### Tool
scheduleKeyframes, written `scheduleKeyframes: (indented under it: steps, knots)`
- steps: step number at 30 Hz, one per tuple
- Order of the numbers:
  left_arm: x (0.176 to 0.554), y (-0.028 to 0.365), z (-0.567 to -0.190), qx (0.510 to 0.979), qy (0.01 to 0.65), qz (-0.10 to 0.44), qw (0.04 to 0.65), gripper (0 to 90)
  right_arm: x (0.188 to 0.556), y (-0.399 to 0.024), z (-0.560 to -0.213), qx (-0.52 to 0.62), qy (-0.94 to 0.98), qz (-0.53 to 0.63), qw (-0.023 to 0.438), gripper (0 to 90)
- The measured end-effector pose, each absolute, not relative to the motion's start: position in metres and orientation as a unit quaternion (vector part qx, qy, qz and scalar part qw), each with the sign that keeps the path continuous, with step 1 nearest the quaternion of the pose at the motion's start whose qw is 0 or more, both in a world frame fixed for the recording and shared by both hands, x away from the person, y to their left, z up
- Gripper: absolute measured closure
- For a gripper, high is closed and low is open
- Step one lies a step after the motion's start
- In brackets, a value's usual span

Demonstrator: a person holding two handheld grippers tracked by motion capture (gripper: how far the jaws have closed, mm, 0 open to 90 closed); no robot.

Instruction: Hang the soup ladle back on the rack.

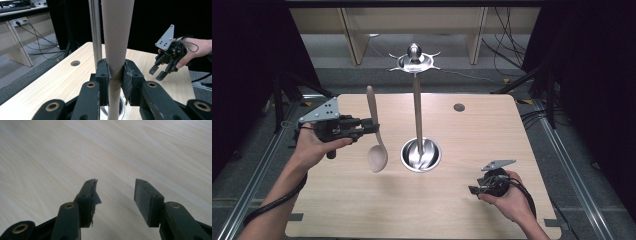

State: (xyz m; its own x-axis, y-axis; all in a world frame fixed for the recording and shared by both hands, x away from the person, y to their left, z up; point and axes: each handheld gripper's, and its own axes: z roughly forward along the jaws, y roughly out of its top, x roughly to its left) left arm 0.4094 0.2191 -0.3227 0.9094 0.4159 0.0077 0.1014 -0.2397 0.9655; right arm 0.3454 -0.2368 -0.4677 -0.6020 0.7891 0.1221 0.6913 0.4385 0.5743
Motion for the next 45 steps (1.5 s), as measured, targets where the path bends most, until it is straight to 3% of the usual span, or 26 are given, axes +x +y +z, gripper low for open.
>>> scheduleKeyframes:
  steps: [45]
  knots:
    - [0.443, 0.202, -0.295, 0.782, 0.168, 0.11, 0.59, 75.2, 0.343, -0.24, -0.469, 0.443, 0.839, 0.304, 0.084, 52.7]
